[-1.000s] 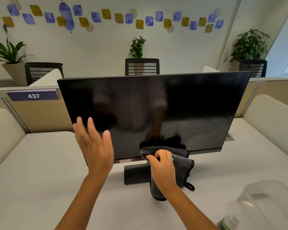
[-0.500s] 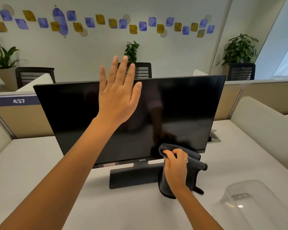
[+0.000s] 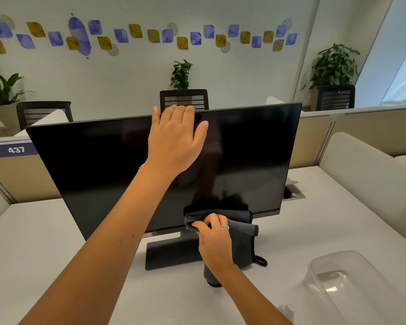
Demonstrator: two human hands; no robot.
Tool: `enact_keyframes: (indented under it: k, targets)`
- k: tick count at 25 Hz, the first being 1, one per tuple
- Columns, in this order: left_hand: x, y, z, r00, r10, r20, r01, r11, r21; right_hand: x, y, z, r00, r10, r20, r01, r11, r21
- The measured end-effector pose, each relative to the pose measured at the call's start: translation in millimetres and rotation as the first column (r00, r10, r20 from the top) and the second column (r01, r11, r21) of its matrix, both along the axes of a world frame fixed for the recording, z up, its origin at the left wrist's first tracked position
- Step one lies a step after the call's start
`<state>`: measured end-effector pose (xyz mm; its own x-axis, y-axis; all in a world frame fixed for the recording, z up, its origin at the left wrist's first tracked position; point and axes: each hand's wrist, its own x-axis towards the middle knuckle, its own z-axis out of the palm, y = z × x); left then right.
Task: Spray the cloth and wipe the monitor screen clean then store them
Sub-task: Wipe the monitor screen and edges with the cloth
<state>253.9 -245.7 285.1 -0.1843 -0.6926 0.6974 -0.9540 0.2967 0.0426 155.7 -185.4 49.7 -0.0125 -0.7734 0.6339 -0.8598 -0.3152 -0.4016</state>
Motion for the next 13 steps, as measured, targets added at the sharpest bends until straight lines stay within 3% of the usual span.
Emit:
enact_keyframes:
  k: [4,7,13]
  targets:
    - [-2,0,-5,1.0,0.017,0.011,-0.017,0.999,-0.033,-28,-3,2,0.989,-0.089,0.116,0.085,0.995,0.043]
    - [0,-1,-11,1.0,0.01,0.03,-0.007,0.998,-0.066,-53,-10,9,0.934,-0.186,0.305,0.149,0.979,0.139]
    - [2,-5,-17,0.998,0.028,0.058,-0.023,0.996,-0.086,-95,-32,52,0.83,-0.302,0.469,0.347,0.938,-0.01]
